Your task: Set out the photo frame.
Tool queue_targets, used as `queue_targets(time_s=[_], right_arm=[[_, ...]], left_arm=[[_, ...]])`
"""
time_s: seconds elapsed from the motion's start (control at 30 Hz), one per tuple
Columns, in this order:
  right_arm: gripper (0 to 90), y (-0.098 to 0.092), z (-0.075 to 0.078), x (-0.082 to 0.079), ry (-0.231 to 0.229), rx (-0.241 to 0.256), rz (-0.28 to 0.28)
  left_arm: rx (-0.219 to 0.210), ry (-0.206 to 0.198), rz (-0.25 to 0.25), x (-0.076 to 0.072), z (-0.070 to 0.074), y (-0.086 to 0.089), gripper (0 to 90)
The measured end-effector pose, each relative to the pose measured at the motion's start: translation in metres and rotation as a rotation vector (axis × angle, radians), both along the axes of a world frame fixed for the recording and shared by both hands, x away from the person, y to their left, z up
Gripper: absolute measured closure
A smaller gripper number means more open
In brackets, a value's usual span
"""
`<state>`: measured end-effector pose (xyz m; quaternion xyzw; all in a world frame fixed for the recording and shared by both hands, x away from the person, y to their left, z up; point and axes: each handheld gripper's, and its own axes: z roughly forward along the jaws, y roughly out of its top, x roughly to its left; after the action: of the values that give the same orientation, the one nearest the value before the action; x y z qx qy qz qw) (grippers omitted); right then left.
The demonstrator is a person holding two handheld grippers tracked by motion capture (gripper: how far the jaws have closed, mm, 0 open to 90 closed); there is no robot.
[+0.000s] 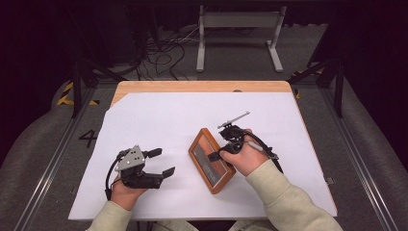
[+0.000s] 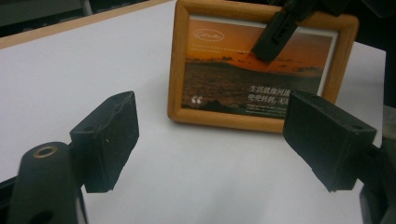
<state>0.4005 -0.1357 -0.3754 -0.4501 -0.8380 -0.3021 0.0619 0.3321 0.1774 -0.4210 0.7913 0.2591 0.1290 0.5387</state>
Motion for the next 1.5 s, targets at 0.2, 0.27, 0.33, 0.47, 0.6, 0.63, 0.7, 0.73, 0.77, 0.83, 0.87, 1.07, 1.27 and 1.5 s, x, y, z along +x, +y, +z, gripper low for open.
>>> queue_targets(time_s=[0.2,0.27,0.33,0.47,0.6,0.63,0.7,0.73,0.77,0.83,0.87,1.07,1.27,1.5], right_arm=[[70.6,0.002,0.001,0.002,0.004,0.007,0.050],[70.6,0.001,0.002,0.003,0.000,0.005,0.069],[70.6,0.001,0.005,0.004,-0.009,-0.005,0.095],[70.5,-0.002,0.014,0.006,-0.032,-0.016,0.138],[70.5,-0.003,0.027,0.010,-0.052,-0.025,0.209],[70.5,-0.003,0.032,0.011,-0.059,-0.029,0.234],[70.5,-0.003,0.040,0.012,-0.093,-0.045,0.307],[70.5,-0.003,0.040,0.012,-0.093,-0.045,0.307],[70.5,-0.003,0.043,0.014,-0.101,-0.052,0.331],[70.5,-0.004,0.048,0.017,-0.131,-0.069,0.391],[70.5,-0.005,0.050,0.019,-0.145,-0.078,0.424],[70.5,-0.006,0.059,0.031,-0.186,-0.108,0.567],[70.5,-0.005,0.057,0.038,-0.206,-0.119,0.656],[70.5,-0.005,0.047,0.047,-0.206,-0.123,0.717]], left_arm=[[-0.003,0.005,0.004,0.000,0.000,0.001,18.8],[-0.004,-0.001,0.003,0.000,0.000,0.001,18.8],[-0.005,0.004,0.002,-0.001,0.000,0.002,18.8],[-0.003,0.000,0.006,-0.001,0.000,0.003,18.8],[-0.006,0.002,0.013,-0.002,0.000,0.006,18.8],[-0.009,0.002,0.016,-0.003,-0.001,0.006,18.8],[-0.008,0.002,0.019,-0.003,-0.001,0.006,18.8],[-0.008,0.002,0.019,-0.003,-0.001,0.006,18.8],[-0.008,0.003,0.020,-0.004,-0.001,0.007,18.8],[-0.009,0.000,0.019,-0.004,-0.001,0.008,18.8],[-0.007,0.002,0.021,-0.004,0.000,0.008,18.8],[-0.013,0.007,0.024,-0.004,-0.001,0.009,18.7],[-0.016,0.004,0.025,-0.003,-0.002,0.009,18.7],[-0.018,0.006,0.023,-0.003,-0.002,0.009,18.7]])
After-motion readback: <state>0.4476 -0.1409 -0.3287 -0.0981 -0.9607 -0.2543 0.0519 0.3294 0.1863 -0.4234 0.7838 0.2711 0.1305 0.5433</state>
